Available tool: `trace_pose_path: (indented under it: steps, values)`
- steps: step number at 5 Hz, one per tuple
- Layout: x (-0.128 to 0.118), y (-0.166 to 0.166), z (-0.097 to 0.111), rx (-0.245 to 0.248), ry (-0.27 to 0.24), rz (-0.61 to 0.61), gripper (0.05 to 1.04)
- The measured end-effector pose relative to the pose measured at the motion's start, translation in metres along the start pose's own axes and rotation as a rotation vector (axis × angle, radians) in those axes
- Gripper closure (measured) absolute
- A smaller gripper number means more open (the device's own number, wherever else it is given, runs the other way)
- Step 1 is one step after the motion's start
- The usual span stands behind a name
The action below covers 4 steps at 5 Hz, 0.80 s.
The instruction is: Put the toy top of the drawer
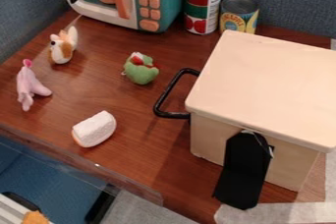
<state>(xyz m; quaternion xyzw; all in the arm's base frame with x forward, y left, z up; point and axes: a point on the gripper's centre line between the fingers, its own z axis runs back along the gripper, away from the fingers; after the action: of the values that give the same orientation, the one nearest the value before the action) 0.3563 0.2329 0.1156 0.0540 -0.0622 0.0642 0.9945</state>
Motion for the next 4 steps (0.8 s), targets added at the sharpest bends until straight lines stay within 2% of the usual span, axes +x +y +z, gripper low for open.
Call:
trace_pose_path:
  steps: [1, 2, 3, 4]
  values:
    - [-0.005, -0.005, -0.017, -0.024, 0.04, -0.005, 0.084]
    - [-0.022, -0.043, -0.032, -0.07, 0.071, -0.117, 0.084]
    - [-0.028, -0.086, -0.038, -0.063, 0.055, -0.234, 0.084]
    - [-0.031, -0.104, -0.05, -0.07, 0.038, -0.245, 0.084]
